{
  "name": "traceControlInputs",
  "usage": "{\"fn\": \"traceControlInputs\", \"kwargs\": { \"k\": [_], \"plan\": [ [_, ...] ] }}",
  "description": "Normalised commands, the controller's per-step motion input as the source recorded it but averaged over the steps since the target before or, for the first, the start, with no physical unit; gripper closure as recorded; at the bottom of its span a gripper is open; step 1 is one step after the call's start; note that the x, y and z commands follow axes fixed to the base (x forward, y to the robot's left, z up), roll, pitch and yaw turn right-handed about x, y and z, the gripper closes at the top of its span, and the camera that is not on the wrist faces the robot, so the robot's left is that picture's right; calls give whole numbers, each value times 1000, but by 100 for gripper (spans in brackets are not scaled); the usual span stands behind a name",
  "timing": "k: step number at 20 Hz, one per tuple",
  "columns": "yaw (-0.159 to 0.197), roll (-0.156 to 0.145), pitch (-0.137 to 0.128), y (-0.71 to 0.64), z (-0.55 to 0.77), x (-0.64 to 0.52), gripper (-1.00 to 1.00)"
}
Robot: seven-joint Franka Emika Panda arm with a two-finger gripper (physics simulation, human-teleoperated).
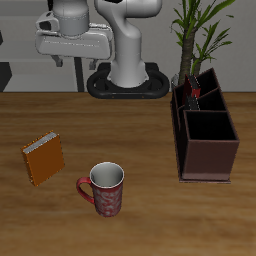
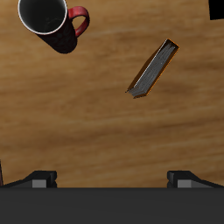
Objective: Place the striped book into the left desk caddy's front compartment and place the red book into the left desk caddy's left compartment and place the orange book into the left desk caddy's back compartment
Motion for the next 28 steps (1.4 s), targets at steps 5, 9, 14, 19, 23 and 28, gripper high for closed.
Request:
{"fn": "traceControlInputs", "kwargs": {
  "k": [5, 9, 14, 19, 23, 28],
  "plan": [
    [99, 9, -12, -278, 138, 245, -100],
    [4, -24, 35, -260, 36, 282, -100],
    [-27, 35, 26, -222, -19, 225, -100],
    [34, 11, -43, -236, -68, 246, -100],
    [-22, 13, -8, -221, -160, 170, -100],
    [-19, -20, -11, -180, -216, 130, -100]
  ]
}}
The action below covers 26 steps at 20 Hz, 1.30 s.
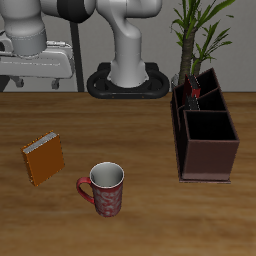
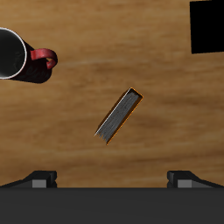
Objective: Place the striped book into the left desk caddy's front compartment and place the red book into the left desk caddy's left compartment and place the orange book into the left desk caddy's back compartment
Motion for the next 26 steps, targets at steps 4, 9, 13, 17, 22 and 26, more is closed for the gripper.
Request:
{"fn": "traceControlInputs", "kwargs": {
  "k": [4, 9, 13, 17, 22, 26],
  "plan": [
    [-47, -6, -33, -28, -226, 166, -100],
    [-19, -19, -2, -81, -141, 188, -100],
    [-34, -31, -20, -111, -27, 140, -100],
    [-34, -33, -43, -52, -100, 169, -100],
    [-79, 22, -52, 98, -221, 48, -100],
    [-124, 23, -52, 47, -212, -18, -100]
  ]
}}
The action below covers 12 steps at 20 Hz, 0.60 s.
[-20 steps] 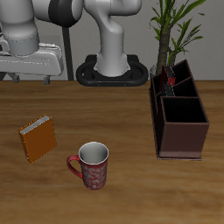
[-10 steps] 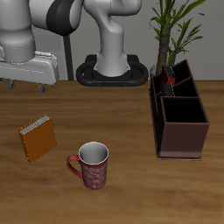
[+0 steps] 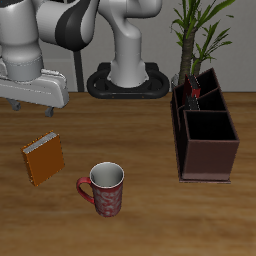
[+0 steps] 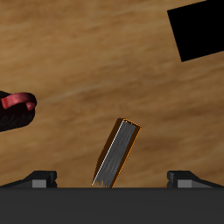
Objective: Place the striped book into the left desk caddy's front compartment and place the red book into the left desk caddy's left compartment and place the orange book into the left desk caddy's back compartment
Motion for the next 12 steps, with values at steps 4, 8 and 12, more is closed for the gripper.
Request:
{"fn": "traceControlInputs", "kwargs": {
  "k": [4, 8, 12],
  "plan": [
    [-73, 9, -62, 50, -138, -71, -100],
    [-94, -7, -17, -96, -201, -10, -100],
    [-57, -22, -20, -101, -168, -34, -100]
  ]
}}
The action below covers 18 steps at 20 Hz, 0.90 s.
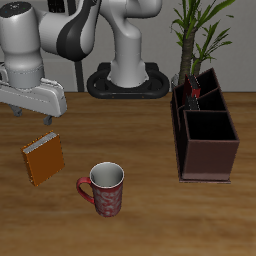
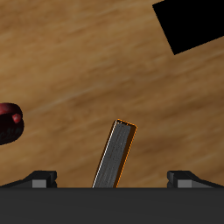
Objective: Place the striped book into the left desk caddy's front compartment and place the red book into the left desk caddy's left compartment and place the orange book into the left desk caddy's back compartment
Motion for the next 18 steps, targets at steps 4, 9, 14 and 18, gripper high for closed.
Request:
{"fn": "traceControlInputs", "kwargs": {
  "k": [4, 9, 14, 18],
  "plan": [
    [-19, -20, 3, -48, -183, 31, -100],
    [-23, -10, 8, 52, -143, 47, -100],
    [-37, -8, 3, 13, -142, 28, -100],
    [-53, -36, 26, -91, -214, 43, -100]
  ]
}}
